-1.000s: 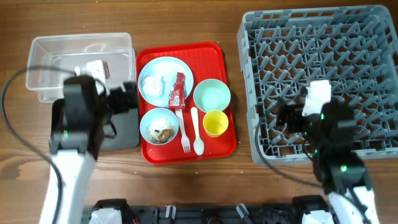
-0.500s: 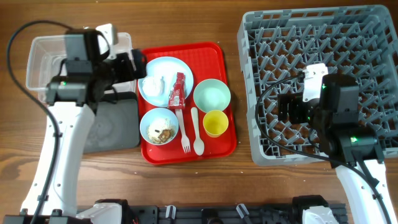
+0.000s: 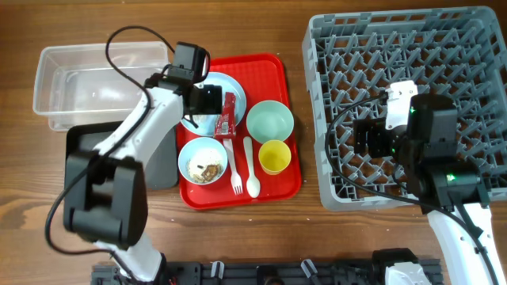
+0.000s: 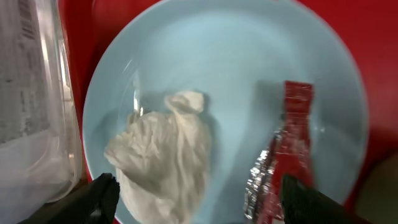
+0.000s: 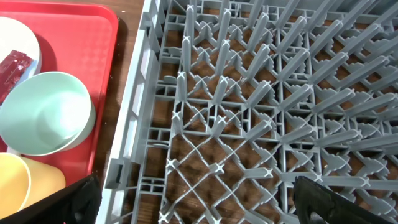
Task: Sort waste into correct bins and load items into the dishwasher rack
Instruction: 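Grasp the red snack wrapper on the white plate with the left gripper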
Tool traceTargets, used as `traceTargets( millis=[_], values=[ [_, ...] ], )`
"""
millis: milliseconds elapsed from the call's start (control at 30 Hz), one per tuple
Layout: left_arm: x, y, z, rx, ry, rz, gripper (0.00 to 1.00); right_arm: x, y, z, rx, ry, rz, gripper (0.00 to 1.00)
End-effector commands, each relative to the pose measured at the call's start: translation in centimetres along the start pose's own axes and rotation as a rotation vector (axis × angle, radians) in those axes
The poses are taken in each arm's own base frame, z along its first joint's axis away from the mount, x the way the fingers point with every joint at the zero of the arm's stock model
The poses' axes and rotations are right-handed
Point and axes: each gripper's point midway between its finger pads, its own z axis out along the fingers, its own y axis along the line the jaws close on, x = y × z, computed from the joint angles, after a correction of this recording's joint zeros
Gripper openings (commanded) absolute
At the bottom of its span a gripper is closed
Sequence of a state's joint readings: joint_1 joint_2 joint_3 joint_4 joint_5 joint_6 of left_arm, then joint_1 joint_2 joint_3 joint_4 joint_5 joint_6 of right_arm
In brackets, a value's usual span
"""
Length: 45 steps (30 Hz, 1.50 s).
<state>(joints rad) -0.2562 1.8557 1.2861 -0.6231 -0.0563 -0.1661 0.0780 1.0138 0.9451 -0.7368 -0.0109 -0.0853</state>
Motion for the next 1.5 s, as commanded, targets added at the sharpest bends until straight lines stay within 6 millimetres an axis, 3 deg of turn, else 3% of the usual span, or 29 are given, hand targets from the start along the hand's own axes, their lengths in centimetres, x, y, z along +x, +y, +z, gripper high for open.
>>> traceTargets(
  millis=[0,100,200,267,367,467,533,567,633,733,800,833,900,933,1033,1167,1333,1367,1400,1467],
  values=[
    [0.9,0.7,2.3,-0.055,0.048,0.008,0.79,-1.0,0.3,-0.4,-0.015,-0.026,-0.019,1.0],
    [1.9,0.9,3.7,-0.064,0.088,0.005,0.55,-1.0,0.3,-0.4,-0.015,-0.026,-0.02,1.0],
    [2.1,0.7,3.8,-0.065,0.098,0.009,0.14,-1.0,0.3,-0.4,-0.015,-0.026,-0.02,1.0],
    [1.3,0.6,2.8,-0.058,0.068,0.006,0.04,-1.0,0.3,-0.4,-0.014,-0.025,-0.02,1.0],
    [-1.5,0.6,-0.4,-0.039,-0.031,-0.012,0.04,-1.0,0.2,-0.4,-0.012,-0.025,-0.02,1.0],
    [-5.5,2.4,-5.6,-0.026,-0.183,-0.07,0.05,-1.0,0.2,-0.4,-0.012,-0.025,-0.02,1.0],
    [-7.5,5.3,-8.6,-0.041,-0.272,-0.14,0.07,-1.0,0.2,-0.4,-0.012,-0.025,-0.02,1.0],
    [-8.2,8.1,-9.7,-0.066,-0.313,-0.197,0.09,-1.0,0.2,-0.4,-0.012,-0.025,-0.019,1.0],
    [-8.5,11.2,-9.8,-0.1,-0.329,-0.256,0.13,-1.0,0.2,-0.4,-0.012,-0.025,-0.019,1.0],
    [-8.3,14.1,-9.7,-0.122,-0.325,-0.33,0.67,-1.0,0.2,-0.4,-0.013,-0.025,-0.019,1.0],
    [-8.3,13.2,-9.5,-0.077,-0.319,-0.321,0.77,-1.0,0.2,-0.4,-0.013,-0.025,-0.019,1.0],
    [-8.3,11.9,-9.4,-0.025,-0.306,-0.306,0.76,-1.0,0.2,-0.4,-0.013,-0.025,-0.019,1.0],
    [-7.5,7.4,-9.1,0.126,-0.251,-0.248,0.74,-1.0,0.2,-0.4,-0.013,-0.025,-0.019,1.0],
    [-6.3,3.9,-8.6,0.184,-0.194,-0.19,0.72,-1.0,0.2,-0.4,-0.013,-0.025,-0.019,1.0],
    [-4.0,-0.9,-7.1,0.214,-0.097,-0.095,0.73,-1.0,0.2,-0.4,-0.013,-0.025,-0.019,1.0],
    [-1.4,-4.8,-3.0,0.2,0.01,-0.003,0.76,-1.0,0.2,-0.4,-0.013,-0.025,-0.019,1.0],
    [1.3,-6.2,3.1,0.14,0.109,0.049,0.73,-1.0,0.2,-0.4,-0.013,-0.023,-0.019,1.0],
    [1.6,-6.3,4.0,0.137,0.121,0.052,0.69,-0.9,0.2,-0.4,-0.013,-0.022,-0.019,1.0],
    [2.1,-6.4,4.8,0.134,0.138,0.057,0.59,-0.9,0.3,-0.4,-0.014,-0.02,-0.019,1.0],
    [2.4,-6.5,5.0,0.13,0.149,0.061,0.27,-0.9,0.2,-0.4,-0.013,-0.019,-0.019,1.0]
  ],
)
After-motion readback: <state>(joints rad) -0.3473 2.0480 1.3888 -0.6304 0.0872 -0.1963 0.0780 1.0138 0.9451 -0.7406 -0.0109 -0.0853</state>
